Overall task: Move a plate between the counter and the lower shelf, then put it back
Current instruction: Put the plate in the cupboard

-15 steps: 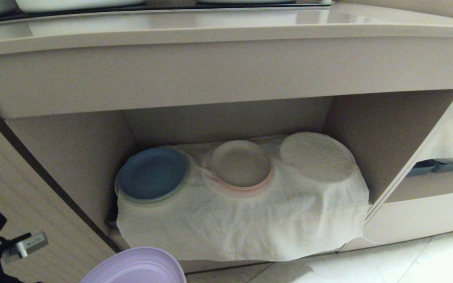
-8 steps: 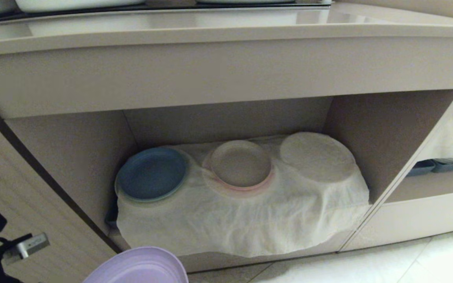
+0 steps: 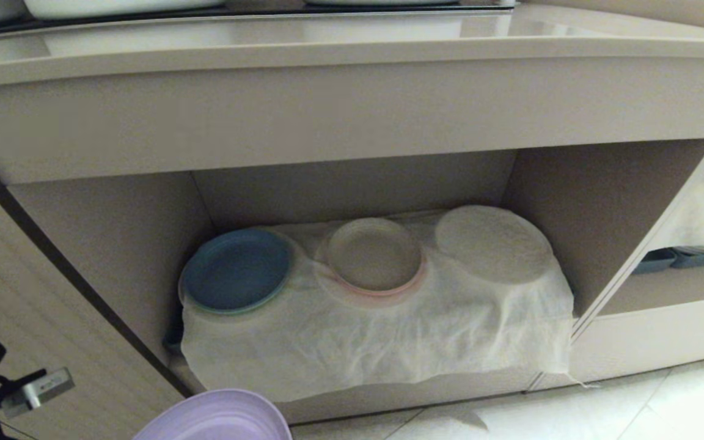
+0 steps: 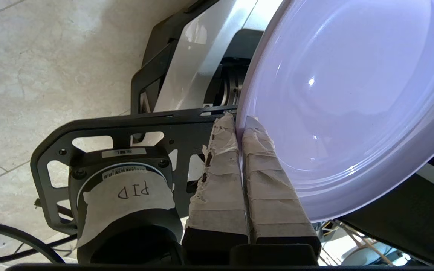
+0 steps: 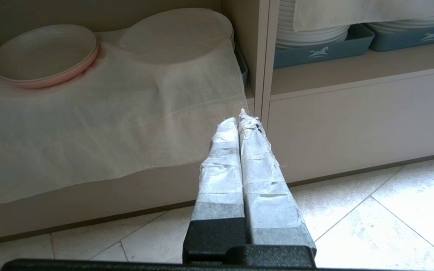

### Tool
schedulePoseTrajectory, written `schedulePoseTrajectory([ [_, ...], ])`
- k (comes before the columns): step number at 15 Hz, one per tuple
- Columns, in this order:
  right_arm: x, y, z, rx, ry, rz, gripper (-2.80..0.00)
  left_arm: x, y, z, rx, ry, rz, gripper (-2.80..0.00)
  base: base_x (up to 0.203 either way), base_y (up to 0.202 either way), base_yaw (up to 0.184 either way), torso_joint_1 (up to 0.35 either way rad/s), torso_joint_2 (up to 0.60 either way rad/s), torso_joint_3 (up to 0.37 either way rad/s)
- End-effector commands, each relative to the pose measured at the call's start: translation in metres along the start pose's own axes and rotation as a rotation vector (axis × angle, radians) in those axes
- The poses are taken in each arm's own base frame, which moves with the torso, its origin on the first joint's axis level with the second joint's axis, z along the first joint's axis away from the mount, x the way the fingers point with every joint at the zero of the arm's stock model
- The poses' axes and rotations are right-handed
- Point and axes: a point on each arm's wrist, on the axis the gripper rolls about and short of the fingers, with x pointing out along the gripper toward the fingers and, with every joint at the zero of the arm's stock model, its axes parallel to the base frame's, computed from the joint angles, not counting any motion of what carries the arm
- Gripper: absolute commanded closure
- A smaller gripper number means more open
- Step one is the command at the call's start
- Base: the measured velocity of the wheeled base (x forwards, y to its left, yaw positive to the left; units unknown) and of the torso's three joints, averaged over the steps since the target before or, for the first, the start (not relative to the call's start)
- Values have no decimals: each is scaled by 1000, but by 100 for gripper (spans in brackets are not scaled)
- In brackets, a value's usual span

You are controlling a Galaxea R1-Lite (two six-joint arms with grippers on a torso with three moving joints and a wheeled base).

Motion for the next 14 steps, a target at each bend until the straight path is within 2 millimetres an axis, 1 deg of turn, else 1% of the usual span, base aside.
schedulePoseTrajectory([
  [1,0,0,0,1,0,-1,0,-1,0,-2,0,-3,-2,0,0,0,0,0,0,0],
  [9,0,0,0,1,-1,0,0,0,0,-5,0,-3,0,0,0,0,0,0,0,0],
  [11,0,0,0,1,-1,-1,0,0,0,-6,1,-4,0,0,1,-120,-9,-2,5,7],
  [14,0,0,0,1,-1,-1,0,0,0,-7,-1,-1,0,0,0,-196,0,1,1,4],
])
